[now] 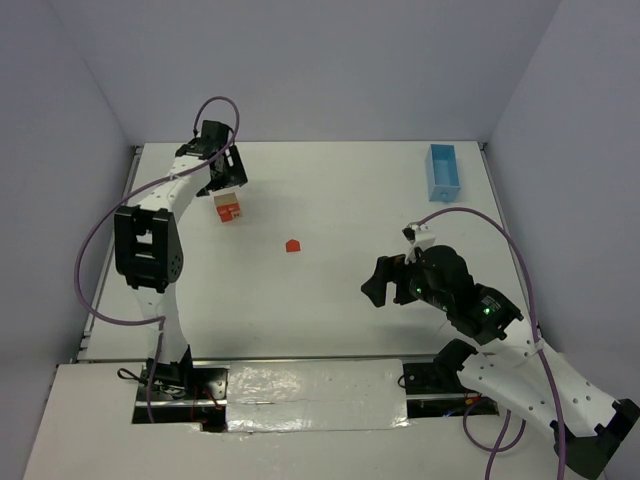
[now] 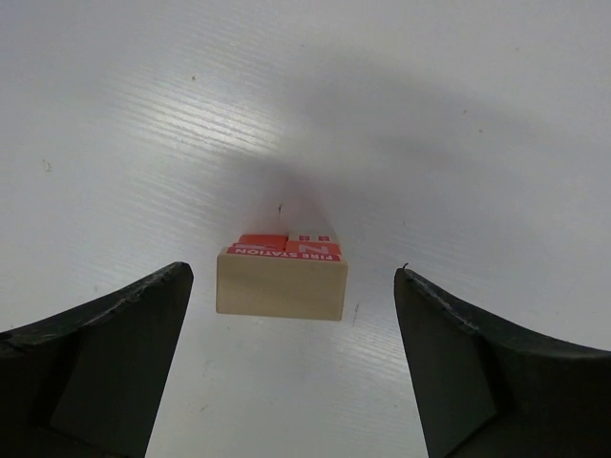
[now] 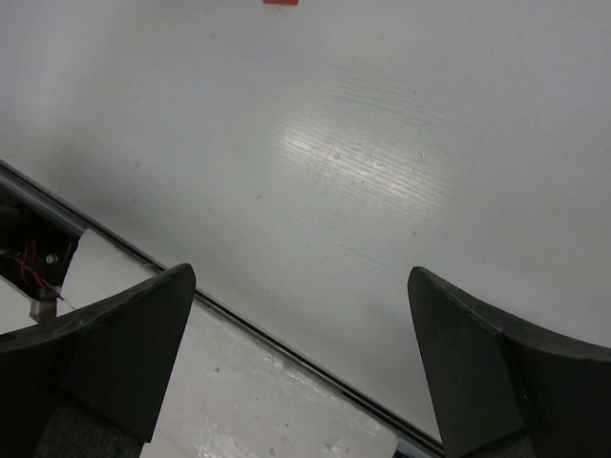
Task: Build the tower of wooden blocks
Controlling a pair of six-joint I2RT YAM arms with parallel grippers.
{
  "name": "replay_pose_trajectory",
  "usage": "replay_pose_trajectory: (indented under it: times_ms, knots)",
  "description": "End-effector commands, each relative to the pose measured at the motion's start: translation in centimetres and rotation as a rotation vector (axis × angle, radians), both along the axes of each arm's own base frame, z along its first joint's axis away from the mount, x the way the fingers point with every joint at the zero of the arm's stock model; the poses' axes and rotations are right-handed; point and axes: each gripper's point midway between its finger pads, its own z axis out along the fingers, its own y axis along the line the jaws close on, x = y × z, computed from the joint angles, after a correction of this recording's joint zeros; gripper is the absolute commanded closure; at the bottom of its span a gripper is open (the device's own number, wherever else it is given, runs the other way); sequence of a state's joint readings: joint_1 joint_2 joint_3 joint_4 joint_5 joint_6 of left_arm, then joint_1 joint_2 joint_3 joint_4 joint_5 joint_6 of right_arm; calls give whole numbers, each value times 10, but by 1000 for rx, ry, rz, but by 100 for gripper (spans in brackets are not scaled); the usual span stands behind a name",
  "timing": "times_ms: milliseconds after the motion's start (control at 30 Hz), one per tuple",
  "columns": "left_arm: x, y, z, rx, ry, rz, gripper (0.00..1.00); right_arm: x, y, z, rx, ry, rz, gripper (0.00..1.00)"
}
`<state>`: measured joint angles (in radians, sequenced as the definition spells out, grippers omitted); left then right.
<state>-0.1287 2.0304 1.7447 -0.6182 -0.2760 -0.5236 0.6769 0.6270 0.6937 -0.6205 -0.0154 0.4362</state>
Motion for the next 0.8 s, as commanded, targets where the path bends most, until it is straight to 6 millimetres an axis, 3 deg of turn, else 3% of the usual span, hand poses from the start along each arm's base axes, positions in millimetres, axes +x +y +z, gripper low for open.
replay_pose_trajectory:
  times_ms: [0,367,767]
  knots:
    - [-1,-3,49,-1,-109,-22,1,5,4,7,20,-40,9,0]
    - [-21,-8,23,29,62,-97,0,3,6,7,26,-41,26,0]
    - [-16,-16,-5,2,111,-121,0,2,8,8,32,-44,36,0]
